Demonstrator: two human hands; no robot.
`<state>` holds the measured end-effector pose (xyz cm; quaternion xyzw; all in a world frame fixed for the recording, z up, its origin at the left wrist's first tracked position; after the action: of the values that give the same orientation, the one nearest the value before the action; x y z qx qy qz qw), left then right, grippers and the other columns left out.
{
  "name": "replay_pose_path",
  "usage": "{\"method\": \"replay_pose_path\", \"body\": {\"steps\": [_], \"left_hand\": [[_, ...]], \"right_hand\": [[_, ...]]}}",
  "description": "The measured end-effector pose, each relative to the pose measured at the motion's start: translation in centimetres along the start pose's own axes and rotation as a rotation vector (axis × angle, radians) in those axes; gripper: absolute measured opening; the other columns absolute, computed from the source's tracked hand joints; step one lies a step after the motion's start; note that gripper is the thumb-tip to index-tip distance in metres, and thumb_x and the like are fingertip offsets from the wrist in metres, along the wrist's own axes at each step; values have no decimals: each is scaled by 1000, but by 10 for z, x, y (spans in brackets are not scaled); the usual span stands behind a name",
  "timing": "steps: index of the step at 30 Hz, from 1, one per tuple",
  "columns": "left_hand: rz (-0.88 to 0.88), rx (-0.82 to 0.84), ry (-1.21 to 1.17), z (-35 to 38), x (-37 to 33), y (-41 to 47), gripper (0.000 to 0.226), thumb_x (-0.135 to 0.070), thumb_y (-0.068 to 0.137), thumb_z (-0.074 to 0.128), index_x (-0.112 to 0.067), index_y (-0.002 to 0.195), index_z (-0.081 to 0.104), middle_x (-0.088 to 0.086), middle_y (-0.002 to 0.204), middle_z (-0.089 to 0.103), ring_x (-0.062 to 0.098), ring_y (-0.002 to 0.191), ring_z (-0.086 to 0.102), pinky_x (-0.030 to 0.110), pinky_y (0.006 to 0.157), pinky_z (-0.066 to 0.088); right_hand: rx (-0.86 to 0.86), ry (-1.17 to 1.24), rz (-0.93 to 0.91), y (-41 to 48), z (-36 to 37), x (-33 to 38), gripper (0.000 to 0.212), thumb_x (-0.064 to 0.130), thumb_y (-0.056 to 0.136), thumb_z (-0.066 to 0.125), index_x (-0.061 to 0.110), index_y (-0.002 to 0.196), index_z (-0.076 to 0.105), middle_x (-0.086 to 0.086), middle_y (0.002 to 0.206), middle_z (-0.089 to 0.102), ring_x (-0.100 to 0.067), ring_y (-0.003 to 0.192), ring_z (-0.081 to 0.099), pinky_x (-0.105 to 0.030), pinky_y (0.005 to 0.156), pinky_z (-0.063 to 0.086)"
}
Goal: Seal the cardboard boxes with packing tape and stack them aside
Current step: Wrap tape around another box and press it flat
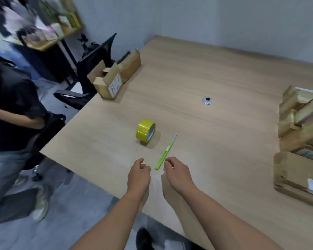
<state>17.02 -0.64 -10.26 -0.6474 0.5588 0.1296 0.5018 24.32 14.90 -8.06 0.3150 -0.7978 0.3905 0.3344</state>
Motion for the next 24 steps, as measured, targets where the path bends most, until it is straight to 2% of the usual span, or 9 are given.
{"method": "replay_pose_path", "body": {"steps": [5,10,13,16,19,21,24], "left_hand": [[-26,-16,6,-49,28,24,46,-17,101,46,-18,147,45,3,132,57,17,109,51,27,90,37],[-46,-20,-4,-67,39,38,46,-19,102,45,-19,148,43,1,132,56,16,106,51,28,87,37],[-40,-22,-18,-71,32,47,46,-19,102,44,-19,148,43,-4,122,53,15,103,49,28,86,36],[-44,-49,-41,-76,25,56,46,-20,101,45,-20,147,45,-3,120,56,16,104,52,29,87,38],[-35,-76,-62,-85,14,70,46,-19,100,45,-19,146,46,-6,112,57,17,105,53,32,91,41],[-47,-93,-93,-90,10,80,47,-18,99,46,-19,145,46,-8,104,58,18,101,56,32,87,41],[-51,-114,-131,-101,2,94,47,-17,98,45,-20,145,46,-9,97,60,11,89,57,31,77,42]], "right_hand": [[16,5,4,0,52,26,24,21,103,45,14,109,66,0,99,64,-21,101,58,-28,79,40],[47,8,11,3,76,41,24,22,104,43,15,111,65,4,101,62,-18,100,57,-27,78,39],[73,-3,-10,12,81,51,26,21,104,42,13,112,65,3,102,62,-17,99,56,-27,78,38],[96,10,-3,24,84,57,26,23,105,41,13,111,64,2,102,62,-18,98,55,-27,77,37],[103,24,-23,39,86,72,27,26,105,41,13,108,64,2,97,61,-18,93,54,-28,71,36],[101,53,-29,48,87,82,28,28,105,41,11,110,64,-1,98,63,-18,91,53,-27,68,37],[94,98,-40,62,91,97,29,28,106,42,10,112,64,-8,106,65,-23,96,55,-29,74,36]]}}
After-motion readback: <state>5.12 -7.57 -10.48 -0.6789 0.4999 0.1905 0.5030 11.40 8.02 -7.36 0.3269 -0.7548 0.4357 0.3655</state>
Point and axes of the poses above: each hand's wrist, its own y-axis towards the middle knuckle, its own z-axis out of the palm, x = y × z, the point moved 10 cm from there along y, towards the middle knuckle
